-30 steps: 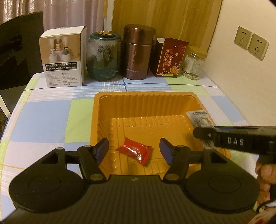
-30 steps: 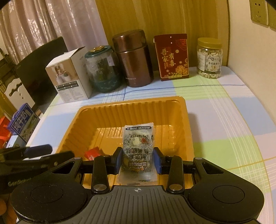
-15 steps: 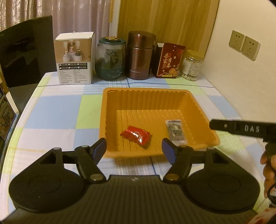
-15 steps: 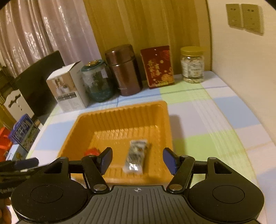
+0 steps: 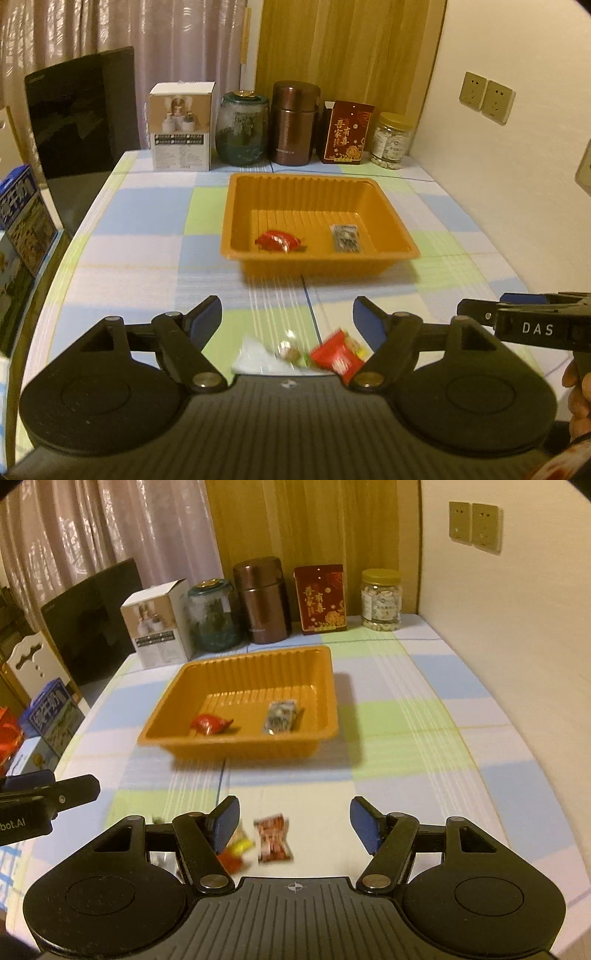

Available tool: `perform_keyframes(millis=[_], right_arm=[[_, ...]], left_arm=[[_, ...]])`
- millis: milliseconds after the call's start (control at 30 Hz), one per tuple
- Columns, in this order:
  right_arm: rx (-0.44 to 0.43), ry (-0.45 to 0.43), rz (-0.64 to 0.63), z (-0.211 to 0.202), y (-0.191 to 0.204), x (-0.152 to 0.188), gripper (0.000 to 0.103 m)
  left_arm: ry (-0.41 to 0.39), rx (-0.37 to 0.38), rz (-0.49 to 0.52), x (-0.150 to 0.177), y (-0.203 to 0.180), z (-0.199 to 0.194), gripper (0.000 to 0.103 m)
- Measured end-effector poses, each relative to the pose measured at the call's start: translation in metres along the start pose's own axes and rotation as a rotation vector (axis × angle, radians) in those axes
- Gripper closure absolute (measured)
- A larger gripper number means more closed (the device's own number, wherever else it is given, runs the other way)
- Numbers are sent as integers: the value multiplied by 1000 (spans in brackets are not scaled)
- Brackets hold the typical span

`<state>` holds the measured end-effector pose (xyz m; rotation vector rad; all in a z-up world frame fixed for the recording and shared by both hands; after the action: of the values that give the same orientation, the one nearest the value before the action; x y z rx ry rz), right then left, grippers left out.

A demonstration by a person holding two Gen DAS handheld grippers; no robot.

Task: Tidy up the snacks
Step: 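Move both open tools back toward the remaining snacks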

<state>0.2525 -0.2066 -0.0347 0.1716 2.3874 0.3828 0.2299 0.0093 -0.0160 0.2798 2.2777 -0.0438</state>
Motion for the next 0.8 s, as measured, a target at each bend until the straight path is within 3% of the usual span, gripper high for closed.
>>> perform_keyframes(millis=[433, 800], right_arm=[[31, -16, -45, -57, -2, 48, 37], [20, 13, -54, -61, 3, 71, 37]], left_arm=[[38, 14, -5, 52, -18, -46, 27], [61, -18, -21, 72, -7, -54, 26]])
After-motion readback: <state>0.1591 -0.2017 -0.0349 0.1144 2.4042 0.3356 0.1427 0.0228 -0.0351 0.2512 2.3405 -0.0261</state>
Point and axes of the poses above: each gripper's, at about its wrist camera, not at the fingertips, and z roughly the way its jaws point, y to its left, x to its underside, the point moved 5 cm from there along z, roughly the way its jaws point, and after that the axes turned 13 degrees about z, right-handed, at the moved point
